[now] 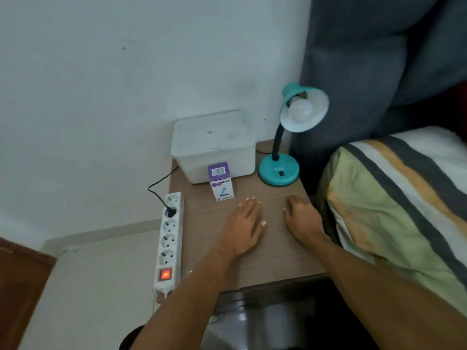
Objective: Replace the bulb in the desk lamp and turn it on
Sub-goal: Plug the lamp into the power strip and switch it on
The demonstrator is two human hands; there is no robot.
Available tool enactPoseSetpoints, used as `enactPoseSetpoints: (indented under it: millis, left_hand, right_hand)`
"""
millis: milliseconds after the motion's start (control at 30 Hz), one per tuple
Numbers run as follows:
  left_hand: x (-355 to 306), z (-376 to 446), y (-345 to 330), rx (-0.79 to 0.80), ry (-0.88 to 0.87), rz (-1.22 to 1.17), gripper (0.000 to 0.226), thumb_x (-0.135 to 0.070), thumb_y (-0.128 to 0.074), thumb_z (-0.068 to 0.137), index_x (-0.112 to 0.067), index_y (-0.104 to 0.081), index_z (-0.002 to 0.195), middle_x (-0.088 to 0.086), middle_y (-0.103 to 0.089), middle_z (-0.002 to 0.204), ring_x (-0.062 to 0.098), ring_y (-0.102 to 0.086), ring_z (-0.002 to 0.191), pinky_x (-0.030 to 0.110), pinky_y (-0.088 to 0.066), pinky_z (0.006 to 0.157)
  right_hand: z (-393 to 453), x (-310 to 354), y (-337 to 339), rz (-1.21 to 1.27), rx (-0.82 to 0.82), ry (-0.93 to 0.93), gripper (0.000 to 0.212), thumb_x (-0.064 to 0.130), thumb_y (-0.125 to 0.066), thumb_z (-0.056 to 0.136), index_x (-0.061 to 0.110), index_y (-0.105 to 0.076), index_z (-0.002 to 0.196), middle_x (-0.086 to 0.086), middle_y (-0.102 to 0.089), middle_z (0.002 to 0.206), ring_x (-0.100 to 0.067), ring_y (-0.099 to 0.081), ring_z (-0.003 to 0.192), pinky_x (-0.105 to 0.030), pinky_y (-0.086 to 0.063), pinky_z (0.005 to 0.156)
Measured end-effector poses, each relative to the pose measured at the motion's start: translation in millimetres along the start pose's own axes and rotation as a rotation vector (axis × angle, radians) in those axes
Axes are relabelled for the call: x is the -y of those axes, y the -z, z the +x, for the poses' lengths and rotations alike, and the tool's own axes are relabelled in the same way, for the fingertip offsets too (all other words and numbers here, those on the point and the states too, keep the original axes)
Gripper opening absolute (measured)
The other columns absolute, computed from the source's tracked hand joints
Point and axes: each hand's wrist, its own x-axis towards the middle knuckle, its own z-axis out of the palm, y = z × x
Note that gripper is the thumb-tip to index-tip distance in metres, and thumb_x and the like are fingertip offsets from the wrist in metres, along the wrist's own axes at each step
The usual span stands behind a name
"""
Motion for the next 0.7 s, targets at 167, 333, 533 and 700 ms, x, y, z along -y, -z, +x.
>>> enactPoseSetpoints:
  millis: [167,333,533,700]
  left_hand:
    - [-21,65,-9,-0.016,-0.010,-0.008,0.069,-0.050,-0.026,0.109,-0.012,-0.008,0.163,0.011,-0.005,0.171,0.023,0.000,0.158,0.035,0.002,0.124]
    - [-10,106,-24,-0.057,-0.020,-0.031,0.069,-0.051,-0.017,0.108,-0.009,-0.006,0.162,0.012,0.000,0.171,0.019,0.011,0.156,0.042,-0.002,0.129]
    - [11,118,-42,-0.089,0.007,-0.020,0.069,-0.046,-0.013,0.106,-0.005,-0.014,0.162,0.013,-0.010,0.170,0.024,-0.003,0.158,0.044,-0.013,0.129]
    - [14,120,-48,-0.134,-0.015,-0.042,0.065,-0.039,-0.021,0.107,-0.001,-0.024,0.159,0.018,-0.019,0.168,0.028,-0.011,0.158,0.044,-0.011,0.129]
  right_hand:
    - [31,-29,7,-0.047,-0.073,0.063,0.047,0.024,-0.043,0.103,-0.001,-0.046,0.143,-0.020,-0.046,0.148,-0.033,-0.041,0.139,-0.043,-0.036,0.115]
    - [64,-32,2,-0.091,-0.032,0.195,0.058,0.029,-0.023,0.103,-0.004,-0.035,0.149,-0.024,-0.037,0.154,-0.036,-0.033,0.145,-0.048,-0.028,0.119]
    - [86,-27,-18,-0.096,0.009,0.274,0.056,0.026,-0.026,0.103,0.000,-0.031,0.152,-0.020,-0.035,0.157,-0.032,-0.027,0.148,-0.043,-0.018,0.122]
    - [84,-30,-35,-0.044,-0.057,0.262,0.054,0.024,-0.031,0.101,-0.001,-0.039,0.149,-0.020,-0.041,0.153,-0.033,-0.031,0.147,-0.044,-0.018,0.122]
